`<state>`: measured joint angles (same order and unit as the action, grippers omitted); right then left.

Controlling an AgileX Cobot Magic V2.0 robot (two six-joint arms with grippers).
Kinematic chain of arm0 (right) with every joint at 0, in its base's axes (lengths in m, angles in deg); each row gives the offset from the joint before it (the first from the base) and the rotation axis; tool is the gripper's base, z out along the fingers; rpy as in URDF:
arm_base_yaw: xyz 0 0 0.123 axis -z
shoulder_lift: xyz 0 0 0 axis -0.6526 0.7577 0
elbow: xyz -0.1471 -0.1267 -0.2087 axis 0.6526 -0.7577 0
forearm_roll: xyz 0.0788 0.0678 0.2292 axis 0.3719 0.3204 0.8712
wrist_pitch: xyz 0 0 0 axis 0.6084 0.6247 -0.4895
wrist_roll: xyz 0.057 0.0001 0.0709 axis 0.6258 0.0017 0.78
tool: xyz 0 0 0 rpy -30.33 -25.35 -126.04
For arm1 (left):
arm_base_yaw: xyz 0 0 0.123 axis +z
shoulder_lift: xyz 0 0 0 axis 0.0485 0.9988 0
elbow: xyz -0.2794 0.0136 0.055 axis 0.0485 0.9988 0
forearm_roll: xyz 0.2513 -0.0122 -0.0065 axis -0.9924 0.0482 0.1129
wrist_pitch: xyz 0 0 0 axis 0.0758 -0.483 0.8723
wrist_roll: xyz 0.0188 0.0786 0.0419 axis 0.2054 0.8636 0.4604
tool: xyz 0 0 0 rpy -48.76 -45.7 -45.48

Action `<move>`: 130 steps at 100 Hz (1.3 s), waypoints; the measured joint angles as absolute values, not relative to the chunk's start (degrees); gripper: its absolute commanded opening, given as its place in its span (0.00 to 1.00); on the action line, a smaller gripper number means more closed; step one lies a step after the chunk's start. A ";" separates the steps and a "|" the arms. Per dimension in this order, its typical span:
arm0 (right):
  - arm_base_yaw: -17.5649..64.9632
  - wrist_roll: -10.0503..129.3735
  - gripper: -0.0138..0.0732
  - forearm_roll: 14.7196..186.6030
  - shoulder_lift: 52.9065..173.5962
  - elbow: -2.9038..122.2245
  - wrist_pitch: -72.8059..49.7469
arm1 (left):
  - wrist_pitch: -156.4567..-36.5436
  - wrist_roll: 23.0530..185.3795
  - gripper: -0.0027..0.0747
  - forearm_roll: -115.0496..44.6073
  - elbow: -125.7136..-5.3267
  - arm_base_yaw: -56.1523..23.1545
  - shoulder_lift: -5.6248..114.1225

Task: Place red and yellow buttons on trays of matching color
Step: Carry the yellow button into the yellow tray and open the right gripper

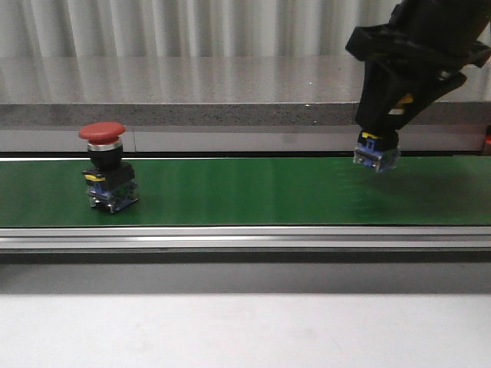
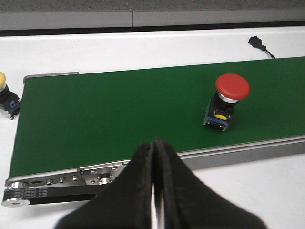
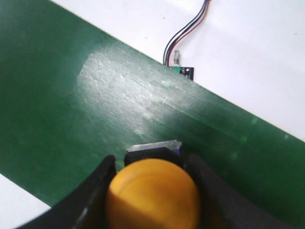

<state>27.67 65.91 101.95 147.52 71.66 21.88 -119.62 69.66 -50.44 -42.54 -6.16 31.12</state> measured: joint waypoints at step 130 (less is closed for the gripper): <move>78.65 85.99 0.26 96.55 119.28 43.16 20.28 | -119.62 69.74 0.01 -50.44 -42.54 -6.16 31.12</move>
<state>78.65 85.99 96.55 119.28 43.16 20.28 -119.62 69.74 -50.44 -42.54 -6.16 31.12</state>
